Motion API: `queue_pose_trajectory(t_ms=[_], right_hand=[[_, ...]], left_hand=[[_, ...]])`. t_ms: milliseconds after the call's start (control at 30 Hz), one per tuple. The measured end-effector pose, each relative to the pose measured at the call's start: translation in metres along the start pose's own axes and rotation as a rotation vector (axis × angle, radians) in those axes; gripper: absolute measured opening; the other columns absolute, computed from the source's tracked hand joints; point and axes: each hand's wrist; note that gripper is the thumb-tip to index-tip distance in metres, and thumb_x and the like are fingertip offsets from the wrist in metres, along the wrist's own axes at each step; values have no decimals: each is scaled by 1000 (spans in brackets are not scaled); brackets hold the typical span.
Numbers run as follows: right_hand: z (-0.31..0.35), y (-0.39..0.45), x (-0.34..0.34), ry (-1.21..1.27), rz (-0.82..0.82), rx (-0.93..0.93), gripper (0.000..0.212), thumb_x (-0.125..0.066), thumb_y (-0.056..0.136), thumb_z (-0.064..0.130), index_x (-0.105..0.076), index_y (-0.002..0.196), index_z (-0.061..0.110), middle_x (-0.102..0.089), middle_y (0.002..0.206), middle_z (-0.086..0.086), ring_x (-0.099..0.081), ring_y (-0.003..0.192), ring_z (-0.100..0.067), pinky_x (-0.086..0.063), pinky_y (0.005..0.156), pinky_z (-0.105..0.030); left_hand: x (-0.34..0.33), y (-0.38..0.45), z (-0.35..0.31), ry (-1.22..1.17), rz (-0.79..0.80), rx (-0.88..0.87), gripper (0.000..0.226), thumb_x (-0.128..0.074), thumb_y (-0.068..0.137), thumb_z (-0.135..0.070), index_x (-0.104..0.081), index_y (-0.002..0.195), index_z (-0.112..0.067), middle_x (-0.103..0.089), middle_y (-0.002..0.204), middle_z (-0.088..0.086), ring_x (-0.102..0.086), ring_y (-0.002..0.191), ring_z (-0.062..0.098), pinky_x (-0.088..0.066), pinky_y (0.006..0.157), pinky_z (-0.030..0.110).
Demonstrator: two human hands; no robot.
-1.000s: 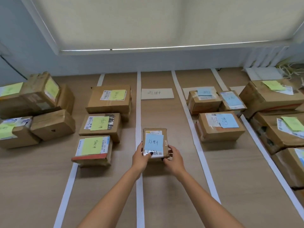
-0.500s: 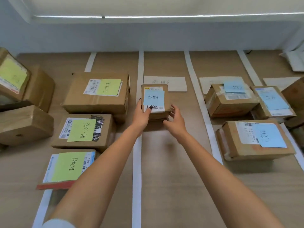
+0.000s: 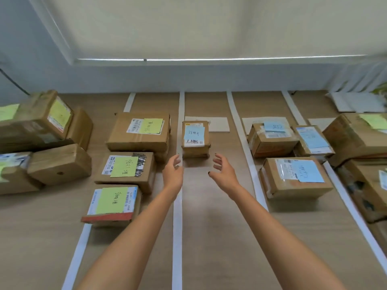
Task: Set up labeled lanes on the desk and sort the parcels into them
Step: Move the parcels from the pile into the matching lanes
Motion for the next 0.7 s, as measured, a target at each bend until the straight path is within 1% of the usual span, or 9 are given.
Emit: queue_pose_trajectory(t_ms=[100,267,367,433,600,700], right_hand=[[14,-43,1,10,7,16,65,-56,84,-2,-32,141,18,-41,143,-8,-43,129,-24,-45,99,-35],[19,-108,4,29,-11,-2,61,-57,86,0,-33,140,18,-41,142,-9,-46,124,-26,-44,89,-28],[19,-141,2,15,-18,2,61,-58,86,1,-34,139,19,-42,141,-9,-47,123,-26,-44,88,-29],[21,-159,0,-2,-17,17,62,-58,85,1,-34,139,18,-42,140,-10,-48,122,-26,-44,88,-28],[32,-187,-7,-12,-13,68,62,-60,84,3,-34,139,20,-43,139,-8,-49,120,-24,-44,84,-25],[40,-197,-12,-12,-11,94,62,-61,84,4,-34,138,21,-44,138,-8,-50,114,-20,-43,82,-24]], left_hand=[[10,-46,-8,-2,38,-21,46,-41,95,-2,-42,138,-18,-50,136,4,-47,121,15,-37,90,22],[27,-112,-17,5,70,-68,47,-44,94,0,-42,137,-19,-49,136,4,-47,124,20,-40,89,24],[37,-144,-17,18,85,-90,48,-44,94,1,-41,138,-18,-48,137,7,-46,125,22,-42,95,28],[44,-161,-17,35,82,-106,48,-43,94,1,-42,137,-18,-48,137,8,-46,125,23,-42,95,29],[64,-188,-22,50,55,-145,46,-44,94,-1,-42,137,-17,-49,136,7,-47,124,22,-41,88,25],[75,-195,-28,68,39,-174,44,-44,95,-4,-42,137,-18,-49,136,6,-47,123,22,-42,90,27]])
Point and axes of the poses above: each hand's wrist, its own y-axis towards the middle knuckle, its own x-axis out of the back of the hand, z = x × y
